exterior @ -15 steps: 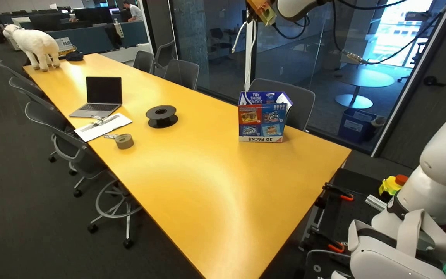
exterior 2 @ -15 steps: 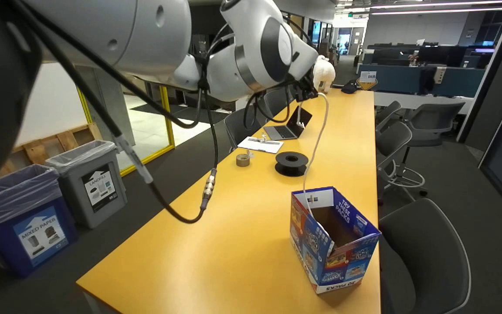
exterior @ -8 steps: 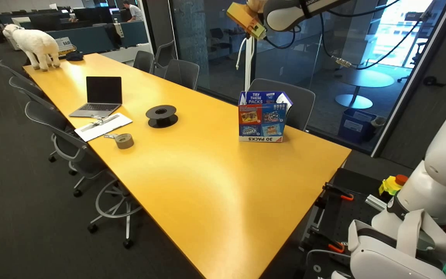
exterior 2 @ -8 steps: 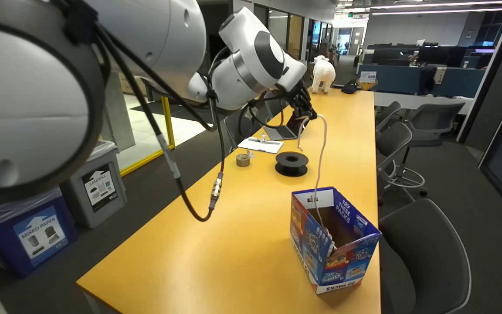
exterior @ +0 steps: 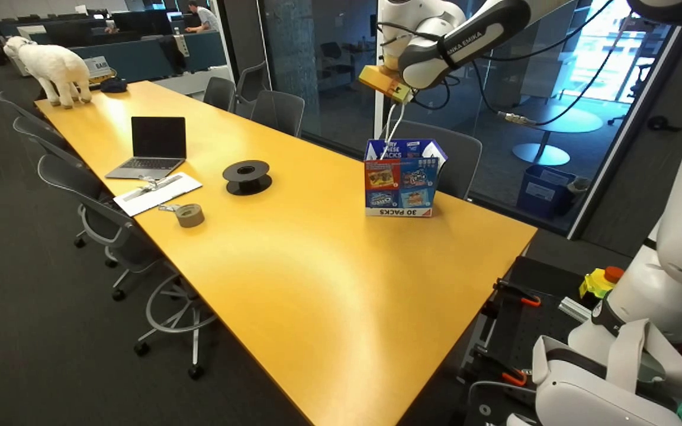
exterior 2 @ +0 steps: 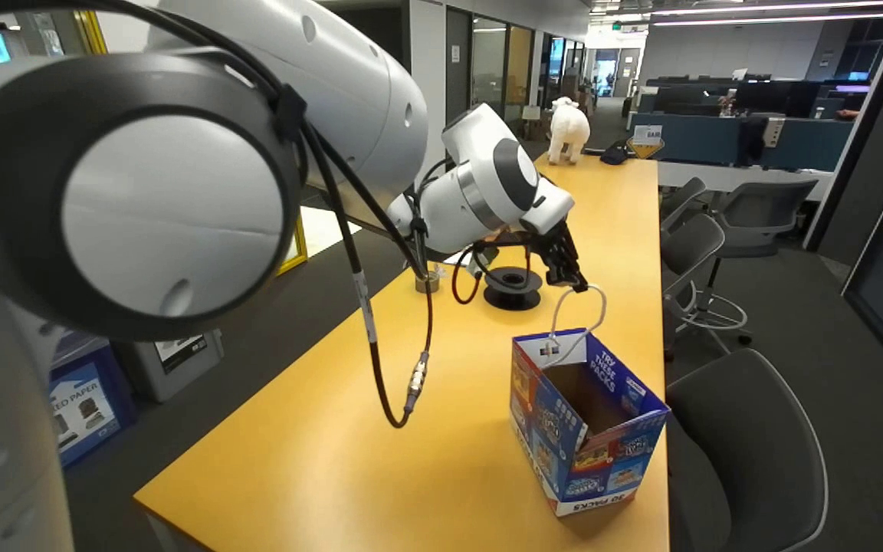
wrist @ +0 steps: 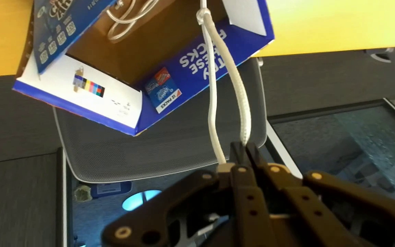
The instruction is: Put the ropes in the carton box
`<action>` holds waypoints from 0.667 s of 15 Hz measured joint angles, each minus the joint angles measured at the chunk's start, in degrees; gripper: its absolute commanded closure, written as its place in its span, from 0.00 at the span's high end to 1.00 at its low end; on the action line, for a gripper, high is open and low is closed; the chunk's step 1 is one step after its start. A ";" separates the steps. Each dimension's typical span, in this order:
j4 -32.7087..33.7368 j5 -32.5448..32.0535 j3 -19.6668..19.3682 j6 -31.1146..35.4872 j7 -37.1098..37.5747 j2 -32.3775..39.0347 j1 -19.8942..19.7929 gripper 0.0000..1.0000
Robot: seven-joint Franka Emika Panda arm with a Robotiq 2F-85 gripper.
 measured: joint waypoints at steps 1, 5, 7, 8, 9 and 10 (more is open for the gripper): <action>0.01 0.23 -0.81 0.00 -0.31 0.80 0.15 0.01; -0.01 2.02 -3.12 0.00 -2.11 3.27 0.29 0.30; -0.01 3.59 -3.91 0.00 -3.30 4.04 0.29 0.44; -0.04 4.59 -4.16 -0.02 -4.42 4.30 0.29 0.52; -0.07 5.56 -4.32 -0.11 -5.81 4.51 0.29 0.59; -0.13 6.85 -4.38 -0.51 -7.88 4.68 0.29 0.66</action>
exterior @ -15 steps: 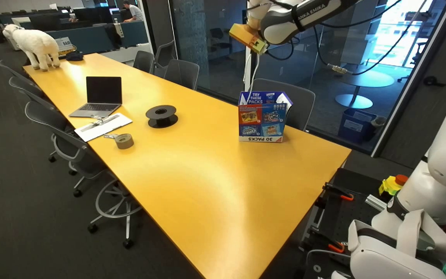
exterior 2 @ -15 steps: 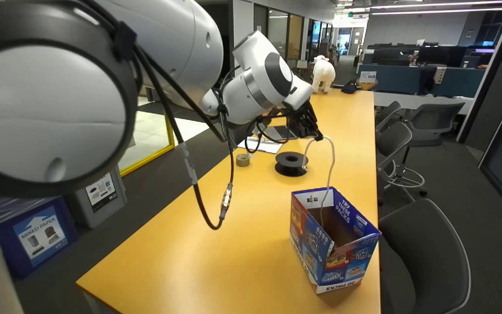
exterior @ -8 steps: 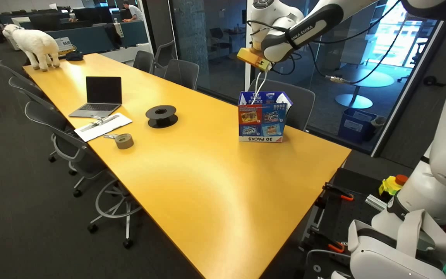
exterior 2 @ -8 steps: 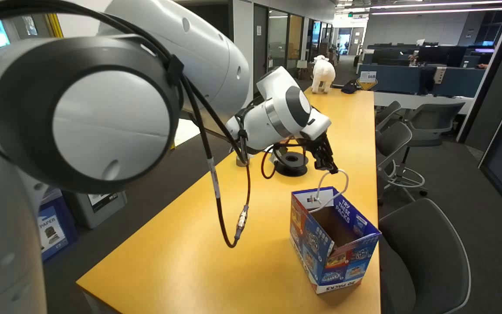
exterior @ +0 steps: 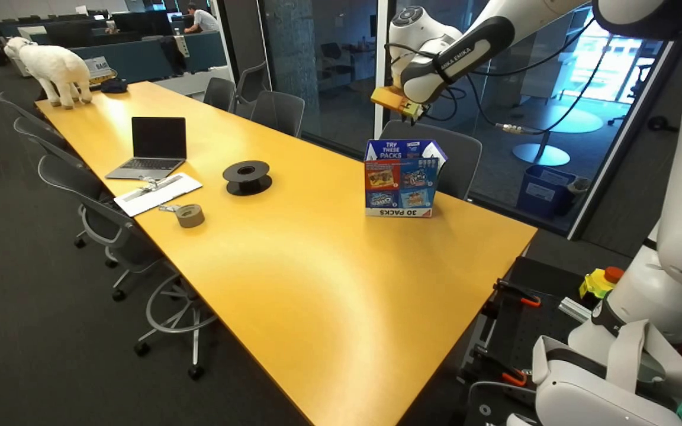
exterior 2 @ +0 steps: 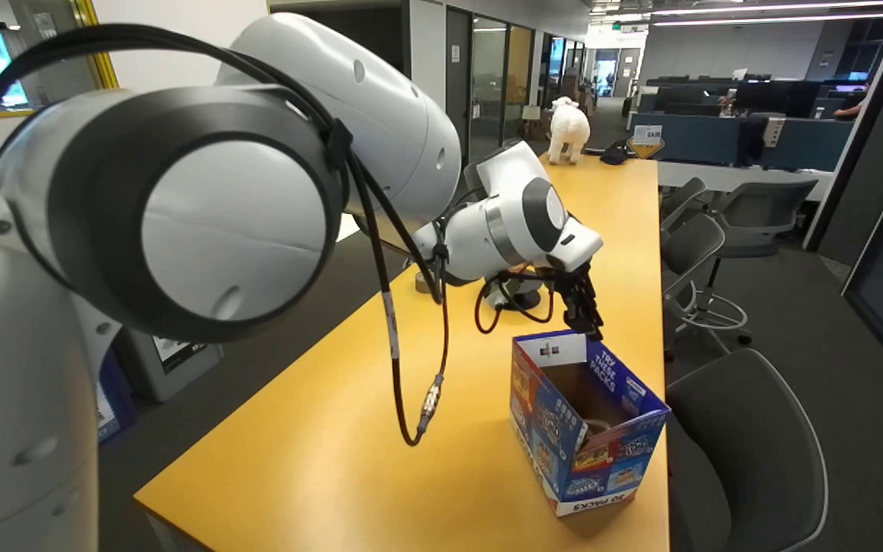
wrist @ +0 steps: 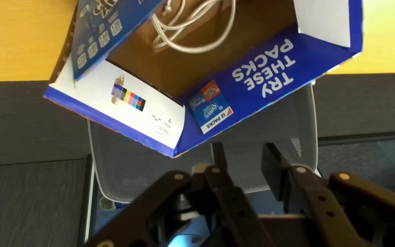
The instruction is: Put the ropes in the carton box
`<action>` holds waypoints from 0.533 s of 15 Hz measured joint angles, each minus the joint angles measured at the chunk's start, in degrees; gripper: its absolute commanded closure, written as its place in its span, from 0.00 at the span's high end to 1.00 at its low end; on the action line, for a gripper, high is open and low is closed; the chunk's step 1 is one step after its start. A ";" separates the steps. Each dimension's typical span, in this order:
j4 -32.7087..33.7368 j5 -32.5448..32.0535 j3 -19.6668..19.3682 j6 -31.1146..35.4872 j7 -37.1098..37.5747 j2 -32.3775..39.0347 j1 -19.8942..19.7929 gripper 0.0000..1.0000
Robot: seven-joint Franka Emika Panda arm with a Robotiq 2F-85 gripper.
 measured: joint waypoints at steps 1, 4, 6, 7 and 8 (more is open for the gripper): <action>-0.09 1.68 0.00 -0.58 -3.03 0.12 0.00 0.75; -0.52 7.31 1.79 -3.50 -14.36 0.14 -1.10 0.96; -0.72 11.91 2.61 -5.66 -22.18 -0.08 -1.61 1.00; -0.81 14.56 2.62 -6.50 -26.43 -0.32 -1.61 1.00; -0.96 17.10 2.59 -7.53 -30.64 -0.73 -1.61 1.00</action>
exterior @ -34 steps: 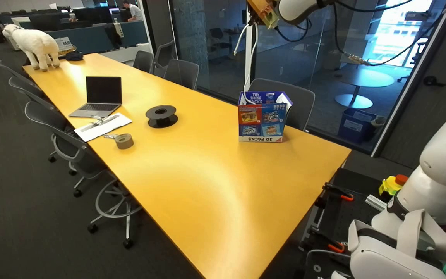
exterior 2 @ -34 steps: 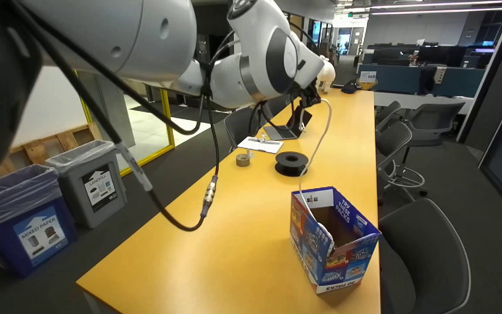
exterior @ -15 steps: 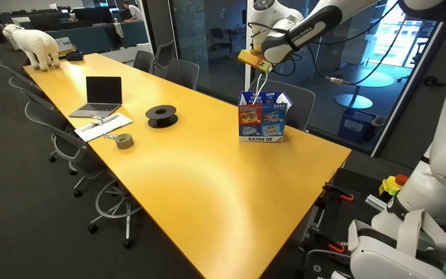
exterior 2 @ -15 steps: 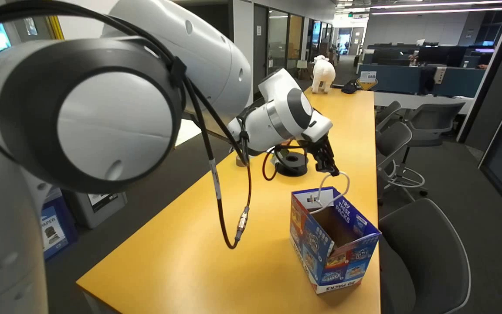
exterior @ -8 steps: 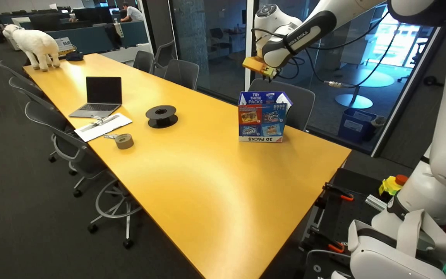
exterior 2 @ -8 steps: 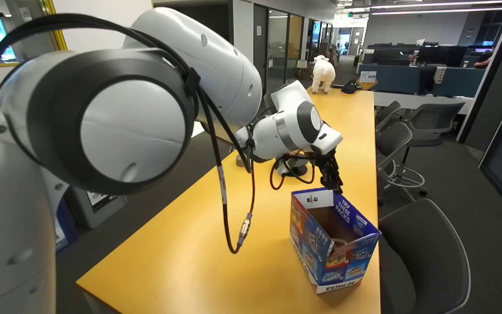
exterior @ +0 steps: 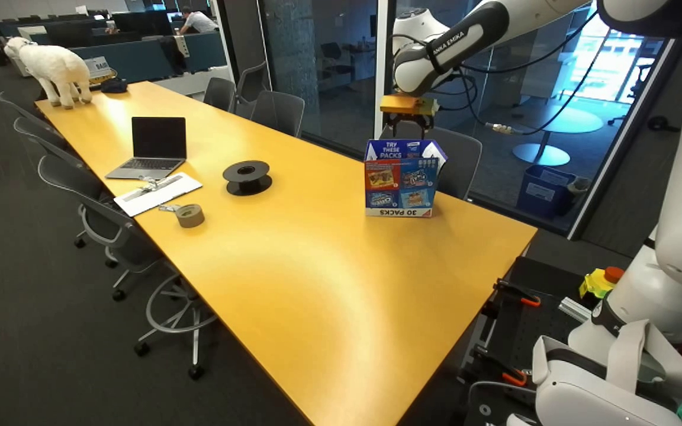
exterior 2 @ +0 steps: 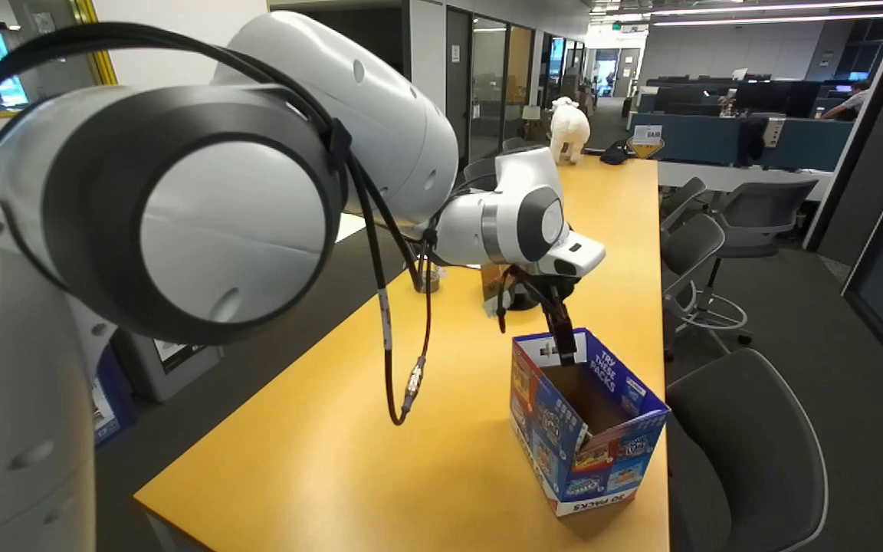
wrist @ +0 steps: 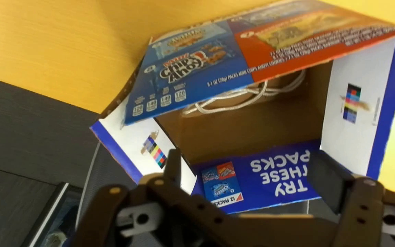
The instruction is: Put the ropes in the carton box
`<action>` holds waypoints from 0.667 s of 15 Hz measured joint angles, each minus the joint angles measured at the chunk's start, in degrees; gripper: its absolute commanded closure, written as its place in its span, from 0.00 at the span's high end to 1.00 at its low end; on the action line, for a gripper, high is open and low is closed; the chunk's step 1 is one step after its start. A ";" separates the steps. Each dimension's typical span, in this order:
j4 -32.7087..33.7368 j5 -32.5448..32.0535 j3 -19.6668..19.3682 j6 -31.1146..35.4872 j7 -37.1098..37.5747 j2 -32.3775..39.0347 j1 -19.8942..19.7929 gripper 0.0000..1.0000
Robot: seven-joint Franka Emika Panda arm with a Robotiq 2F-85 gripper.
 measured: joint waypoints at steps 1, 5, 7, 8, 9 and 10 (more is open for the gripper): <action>-0.24 2.12 0.26 -1.14 -3.99 -0.55 -0.26 1.00; -1.42 10.14 -0.30 -8.28 -19.84 -4.13 -0.37 1.00; -2.40 12.50 -0.94 -12.60 -27.34 -6.48 -0.40 1.00; -3.19 12.94 -1.26 -14.68 -30.79 -7.87 -0.40 1.00; -4.27 12.99 -1.55 -16.75 -34.00 -9.54 -0.40 1.00; -5.79 13.00 -1.83 -18.59 -37.26 -11.58 -0.40 1.00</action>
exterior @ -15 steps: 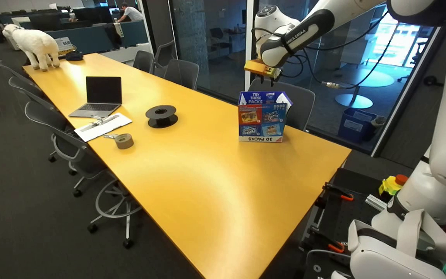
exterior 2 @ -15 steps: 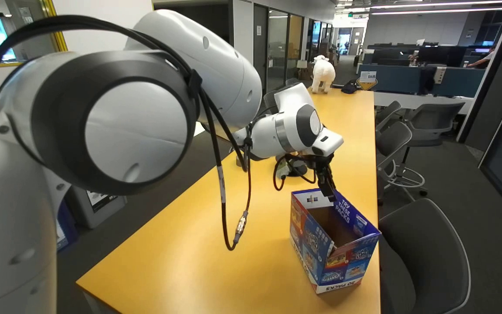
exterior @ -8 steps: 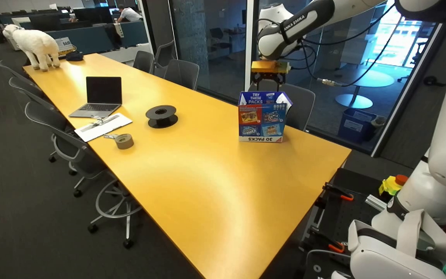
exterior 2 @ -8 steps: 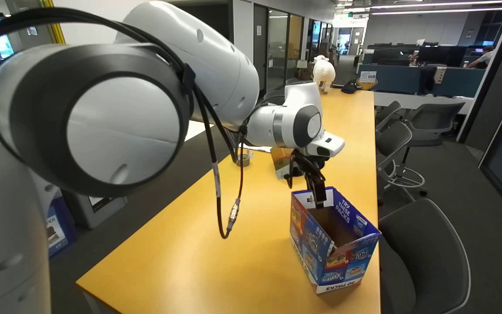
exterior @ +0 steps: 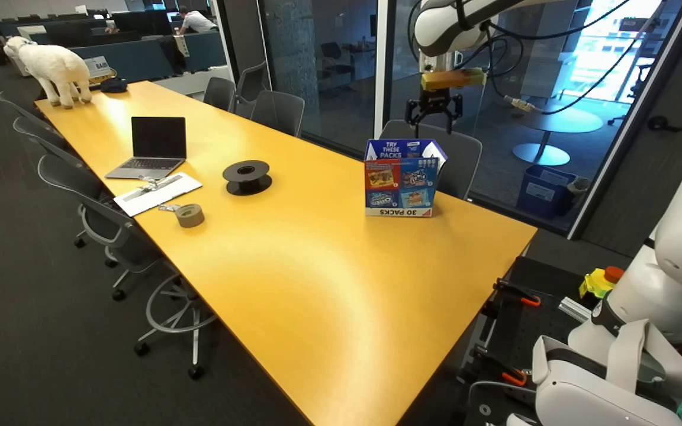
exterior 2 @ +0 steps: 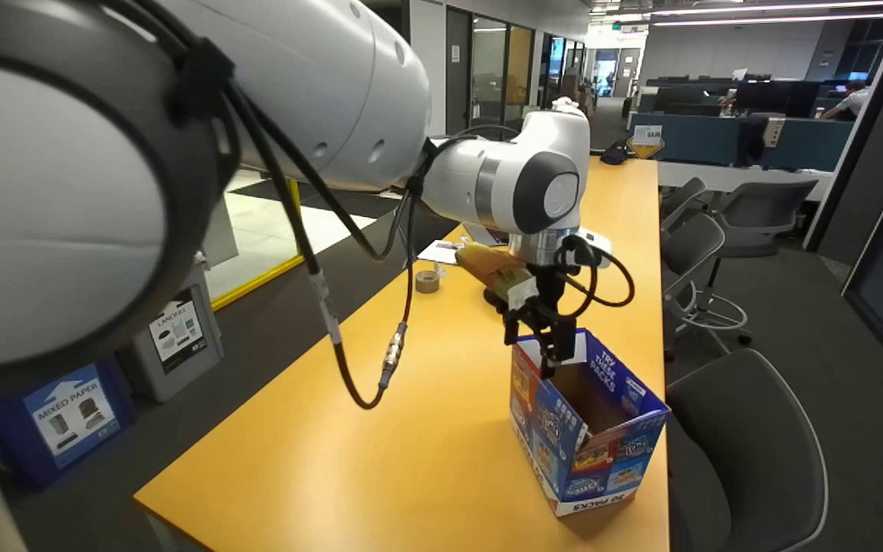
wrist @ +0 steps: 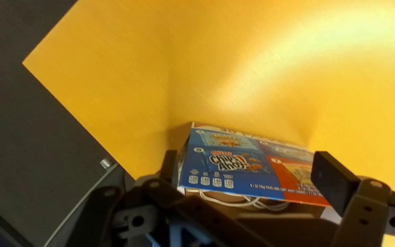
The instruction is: Put the ropes in the carton box
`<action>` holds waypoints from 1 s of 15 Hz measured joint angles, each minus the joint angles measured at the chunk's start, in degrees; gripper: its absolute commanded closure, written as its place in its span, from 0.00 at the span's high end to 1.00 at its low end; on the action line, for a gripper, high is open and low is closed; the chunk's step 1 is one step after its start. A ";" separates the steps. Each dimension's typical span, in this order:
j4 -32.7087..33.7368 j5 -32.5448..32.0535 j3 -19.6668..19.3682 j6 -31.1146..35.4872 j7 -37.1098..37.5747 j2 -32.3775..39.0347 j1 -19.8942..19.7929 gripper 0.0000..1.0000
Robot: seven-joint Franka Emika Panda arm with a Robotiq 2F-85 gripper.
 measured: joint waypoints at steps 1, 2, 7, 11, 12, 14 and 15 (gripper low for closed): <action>-2.02 0.00 -0.22 -1.41 -3.19 -2.37 0.00 1.00; -4.63 -0.09 -0.36 -2.70 -6.41 -5.16 0.00 1.00; -17.86 -0.14 0.49 -7.78 -18.39 -19.07 1.39 1.00; -25.20 -0.13 2.60 -12.75 -24.84 -28.61 4.67 1.00; -26.65 -0.13 2.99 -13.82 -26.64 -30.84 5.54 1.00; -29.00 -0.13 3.63 -15.58 -30.32 -34.64 7.17 1.00; -29.96 -0.13 3.76 -16.18 -32.29 -36.26 8.06 1.00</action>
